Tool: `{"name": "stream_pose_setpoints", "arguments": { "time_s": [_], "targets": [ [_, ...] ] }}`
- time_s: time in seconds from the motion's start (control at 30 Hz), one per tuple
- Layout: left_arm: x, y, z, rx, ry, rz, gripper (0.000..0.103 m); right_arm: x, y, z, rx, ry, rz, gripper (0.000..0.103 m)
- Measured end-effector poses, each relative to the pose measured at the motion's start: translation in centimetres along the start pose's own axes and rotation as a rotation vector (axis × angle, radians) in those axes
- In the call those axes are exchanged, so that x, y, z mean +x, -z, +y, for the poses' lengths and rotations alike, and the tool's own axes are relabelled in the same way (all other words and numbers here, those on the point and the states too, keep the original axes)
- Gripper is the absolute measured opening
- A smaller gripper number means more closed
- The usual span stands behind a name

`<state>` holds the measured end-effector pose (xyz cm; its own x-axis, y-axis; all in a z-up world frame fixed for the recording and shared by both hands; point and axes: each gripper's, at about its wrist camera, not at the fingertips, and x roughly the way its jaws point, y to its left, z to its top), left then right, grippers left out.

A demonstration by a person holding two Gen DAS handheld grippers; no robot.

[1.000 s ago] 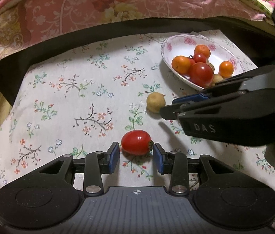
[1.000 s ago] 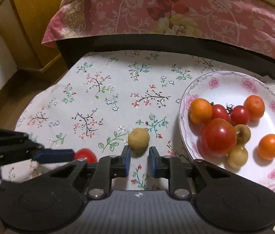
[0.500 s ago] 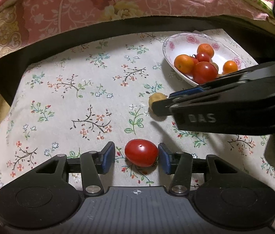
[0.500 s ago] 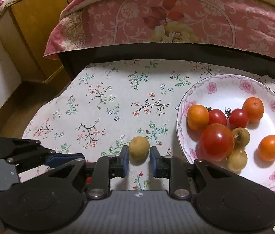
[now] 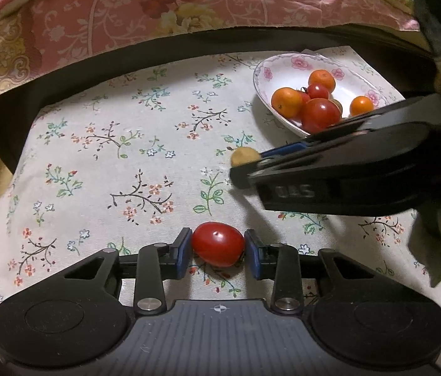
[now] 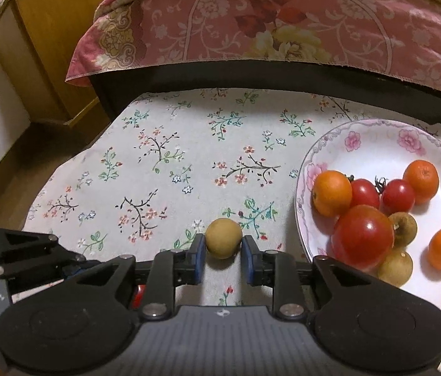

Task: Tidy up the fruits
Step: 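Grasp the cherry tomato with the left tool while the right tool grasps the tan fruit, then lift the cherry tomato with the left tool while the right tool lifts the tan fruit toward the bowl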

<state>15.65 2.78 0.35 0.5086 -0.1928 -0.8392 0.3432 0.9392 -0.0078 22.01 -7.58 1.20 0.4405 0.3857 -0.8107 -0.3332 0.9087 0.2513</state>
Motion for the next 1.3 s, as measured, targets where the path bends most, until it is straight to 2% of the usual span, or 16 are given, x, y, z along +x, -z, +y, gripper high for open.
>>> {"name": "stream_pose_setpoints", "arguments": {
  "time_s": [0.3, 0.47, 0.77, 1.03, 1.3],
  "targets": [
    [-0.5, 0.2, -0.2, 0.008, 0.009, 0.001, 0.043, -4.2, 1.4, -0.5, 0.009, -0.015, -0.03, 0.025],
    [-1.4, 0.4, -1.5, 0.036, 0.04, 0.0, 0.043, -7.4, 3.6, -0.9, -0.015, 0.005, -0.01, 0.025],
    [-2.0, 2.0, -5.7, 0.136, 0.106, 0.027, 0.044, -12.0, 8.6, -2.3, 0.039, 0.055, 0.036, 0.025],
    [-1.8, 3.0, -6.8, 0.144, 0.097, 0.052, 0.046, -11.4, 11.1, -3.2, 0.033, 0.111, 0.081, 0.025],
    [-1.7, 3.1, -6.9, 0.144, 0.07, 0.046, 0.051, -10.8, 11.2, -3.4, 0.018, 0.095, 0.085, 0.025]
  ]
}}
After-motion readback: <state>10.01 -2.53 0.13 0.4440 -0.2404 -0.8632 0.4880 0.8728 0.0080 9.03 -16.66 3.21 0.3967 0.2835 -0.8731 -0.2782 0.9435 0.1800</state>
